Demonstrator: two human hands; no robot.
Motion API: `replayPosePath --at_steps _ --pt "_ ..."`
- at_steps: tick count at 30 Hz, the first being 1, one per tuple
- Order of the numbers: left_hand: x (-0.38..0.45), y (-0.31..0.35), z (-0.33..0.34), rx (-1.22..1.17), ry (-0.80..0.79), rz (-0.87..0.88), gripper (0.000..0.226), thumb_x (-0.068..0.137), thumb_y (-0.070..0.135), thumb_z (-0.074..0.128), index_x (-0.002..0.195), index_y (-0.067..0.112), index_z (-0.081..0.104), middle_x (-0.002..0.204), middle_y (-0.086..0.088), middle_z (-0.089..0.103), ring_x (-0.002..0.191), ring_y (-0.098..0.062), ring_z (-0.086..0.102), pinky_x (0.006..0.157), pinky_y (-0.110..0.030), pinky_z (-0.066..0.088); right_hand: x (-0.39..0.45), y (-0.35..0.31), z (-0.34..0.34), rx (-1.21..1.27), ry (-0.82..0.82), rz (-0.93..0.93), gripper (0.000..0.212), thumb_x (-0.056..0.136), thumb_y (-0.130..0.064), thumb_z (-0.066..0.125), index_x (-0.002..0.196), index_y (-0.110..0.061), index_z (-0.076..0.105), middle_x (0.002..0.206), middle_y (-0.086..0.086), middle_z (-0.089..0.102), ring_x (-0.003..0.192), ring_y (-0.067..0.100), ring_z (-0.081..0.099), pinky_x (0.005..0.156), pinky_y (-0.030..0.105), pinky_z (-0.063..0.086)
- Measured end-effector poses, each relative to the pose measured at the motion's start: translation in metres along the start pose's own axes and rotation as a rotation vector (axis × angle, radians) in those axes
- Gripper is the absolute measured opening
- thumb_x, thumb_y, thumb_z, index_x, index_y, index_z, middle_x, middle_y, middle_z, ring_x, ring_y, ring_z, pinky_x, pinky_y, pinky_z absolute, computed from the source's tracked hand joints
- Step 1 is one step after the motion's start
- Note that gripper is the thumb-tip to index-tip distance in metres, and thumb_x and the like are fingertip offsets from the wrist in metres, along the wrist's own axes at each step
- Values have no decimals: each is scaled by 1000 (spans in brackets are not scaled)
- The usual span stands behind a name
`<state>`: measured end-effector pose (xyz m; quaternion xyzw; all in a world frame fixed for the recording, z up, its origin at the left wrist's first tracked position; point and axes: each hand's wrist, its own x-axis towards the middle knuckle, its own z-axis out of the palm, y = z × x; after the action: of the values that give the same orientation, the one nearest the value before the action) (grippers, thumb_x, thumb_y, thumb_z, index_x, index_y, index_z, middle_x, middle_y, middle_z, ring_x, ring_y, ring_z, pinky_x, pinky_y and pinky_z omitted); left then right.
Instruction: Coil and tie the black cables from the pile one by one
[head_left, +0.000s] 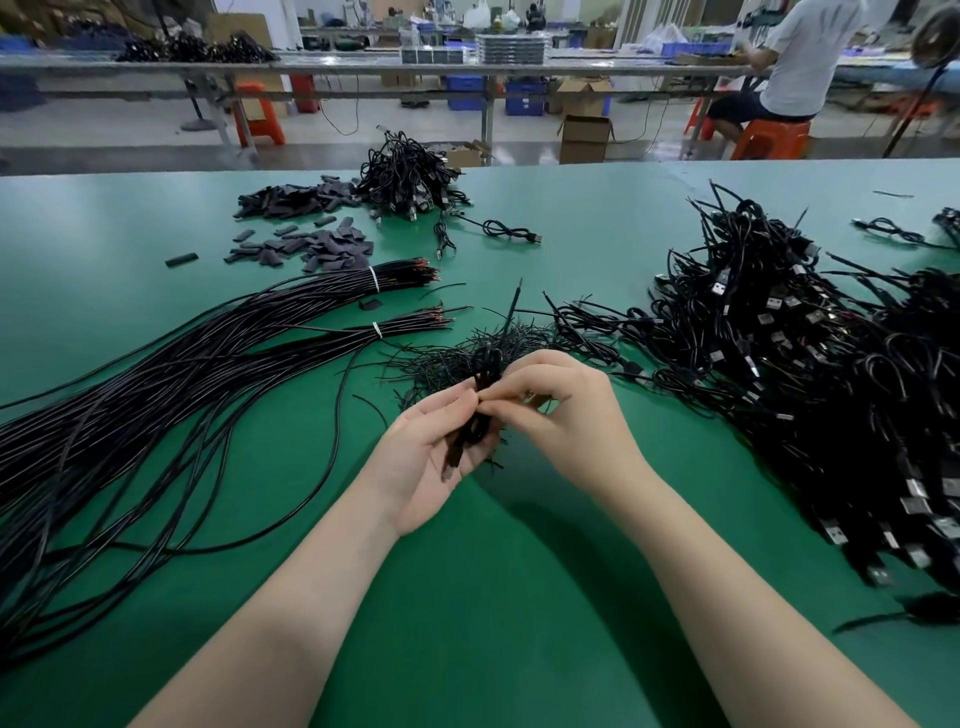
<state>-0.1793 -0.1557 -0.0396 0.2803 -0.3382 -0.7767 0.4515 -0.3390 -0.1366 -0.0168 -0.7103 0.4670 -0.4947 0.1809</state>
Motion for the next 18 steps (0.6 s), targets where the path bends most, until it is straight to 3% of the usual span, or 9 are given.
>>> replayPosePath --at_steps 4,7,12,15,17,18 --pt "-1 1 -1 66 -25 -31 18 79 19 64 90 12 77 81 -4 71 70 -10 68 55 -17 54 -4 3 2 160 42 143 21 72 -22 83 78 -28 64 75 -11 68 69 8 64 67 25 51" --pt "-2 2 0 111 -73 -52 19 81 21 61 83 14 79 76 -2 69 67 -8 66 55 -16 53 -5 6 3 242 -31 247 34 72 -25 82 101 -28 64 82 -10 68 72 10 62 68 28 50" --pt "-1 0 -1 158 -70 -47 25 85 28 59 91 13 78 87 -4 69 71 -10 65 55 -18 53 -9 3 7 275 -135 184 17 83 -18 71 92 -33 73 73 -6 67 65 5 62 65 21 52" --pt "1 -6 4 181 -43 -4 35 87 35 57 106 9 71 103 -9 70 81 -15 68 61 -23 55 -4 -5 7 438 -9 292 14 89 -7 65 93 -18 72 85 -8 73 74 2 63 72 19 51" --pt "2 -7 5 133 -32 6 37 88 34 58 113 10 69 106 -8 70 83 -16 68 66 -25 56 5 -12 -7 583 169 344 14 93 -7 59 93 -17 70 94 2 74 84 9 67 81 24 52" --pt "1 -5 4 99 -23 4 37 87 34 60 115 11 70 105 -6 71 84 -16 67 69 -26 56 10 -16 -21 606 255 336 14 95 -10 56 94 -18 68 89 0 74 83 12 67 79 26 54"
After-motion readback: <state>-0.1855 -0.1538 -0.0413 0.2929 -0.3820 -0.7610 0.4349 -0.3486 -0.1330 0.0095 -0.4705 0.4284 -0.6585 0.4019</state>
